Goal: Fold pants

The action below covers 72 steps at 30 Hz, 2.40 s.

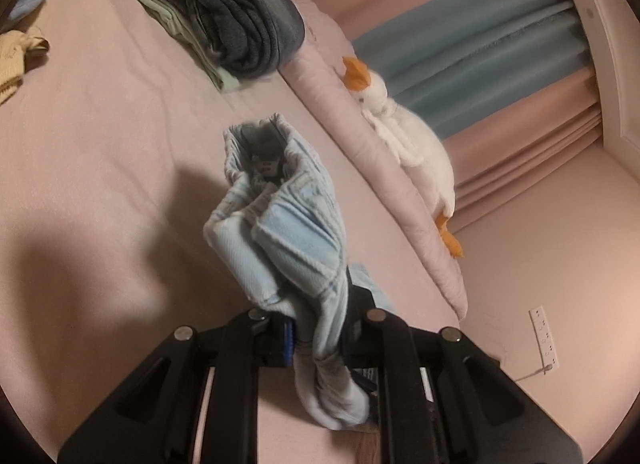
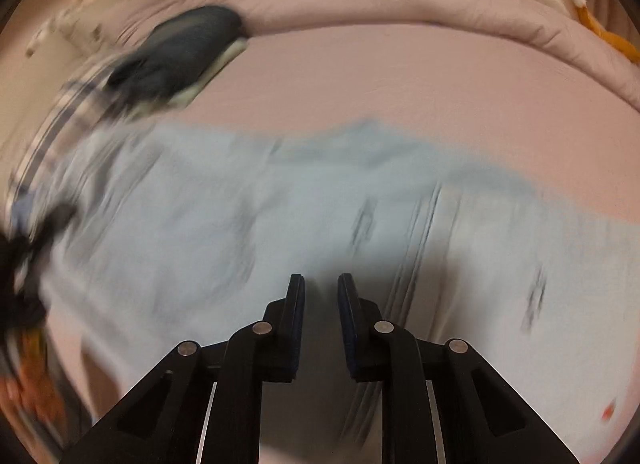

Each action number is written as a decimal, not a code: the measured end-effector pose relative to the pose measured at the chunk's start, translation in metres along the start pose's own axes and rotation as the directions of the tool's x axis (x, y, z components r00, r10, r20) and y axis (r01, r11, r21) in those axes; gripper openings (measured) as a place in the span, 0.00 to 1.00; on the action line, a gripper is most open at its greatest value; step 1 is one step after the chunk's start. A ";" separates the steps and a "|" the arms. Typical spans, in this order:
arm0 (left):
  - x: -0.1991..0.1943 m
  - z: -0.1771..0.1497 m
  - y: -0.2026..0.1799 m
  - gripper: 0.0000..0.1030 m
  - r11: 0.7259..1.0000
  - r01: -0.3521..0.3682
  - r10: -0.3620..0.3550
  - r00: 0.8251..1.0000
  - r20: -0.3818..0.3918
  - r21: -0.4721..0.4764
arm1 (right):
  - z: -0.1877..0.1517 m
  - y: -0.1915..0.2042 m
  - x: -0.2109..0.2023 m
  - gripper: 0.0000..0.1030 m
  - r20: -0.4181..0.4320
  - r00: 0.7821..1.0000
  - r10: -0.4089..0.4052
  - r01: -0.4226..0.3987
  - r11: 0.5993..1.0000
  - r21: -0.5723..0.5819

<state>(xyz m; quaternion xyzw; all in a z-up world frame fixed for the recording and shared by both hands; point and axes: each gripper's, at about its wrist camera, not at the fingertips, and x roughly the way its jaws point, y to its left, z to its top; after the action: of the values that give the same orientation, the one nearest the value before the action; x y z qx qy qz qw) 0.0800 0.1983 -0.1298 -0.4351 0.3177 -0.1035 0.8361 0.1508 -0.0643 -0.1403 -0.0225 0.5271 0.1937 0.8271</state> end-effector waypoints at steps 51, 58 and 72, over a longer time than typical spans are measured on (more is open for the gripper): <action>0.152 -0.157 -0.161 0.61 0.803 0.166 0.138 0.882 -0.451 0.572 | -0.100 -0.191 -0.051 0.60 0.590 0.647 0.484 -0.757 0.311 0.575; 0.094 -0.136 -0.130 0.61 0.877 0.123 0.074 0.921 -0.383 0.464 | -0.080 -0.168 -0.058 0.45 0.419 0.832 0.363 -0.553 0.603 0.575; 0.073 -0.114 -0.088 0.61 0.954 0.026 0.084 0.933 -0.350 0.298 | -0.086 -0.203 -0.116 0.28 0.487 0.859 0.156 -0.439 0.715 0.545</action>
<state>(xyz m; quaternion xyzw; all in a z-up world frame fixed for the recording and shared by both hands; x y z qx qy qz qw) 0.0750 0.0379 -0.1401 -0.2733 0.4522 -0.2152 0.8213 0.1038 -0.3069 -0.1097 0.3880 0.3730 0.1365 0.8317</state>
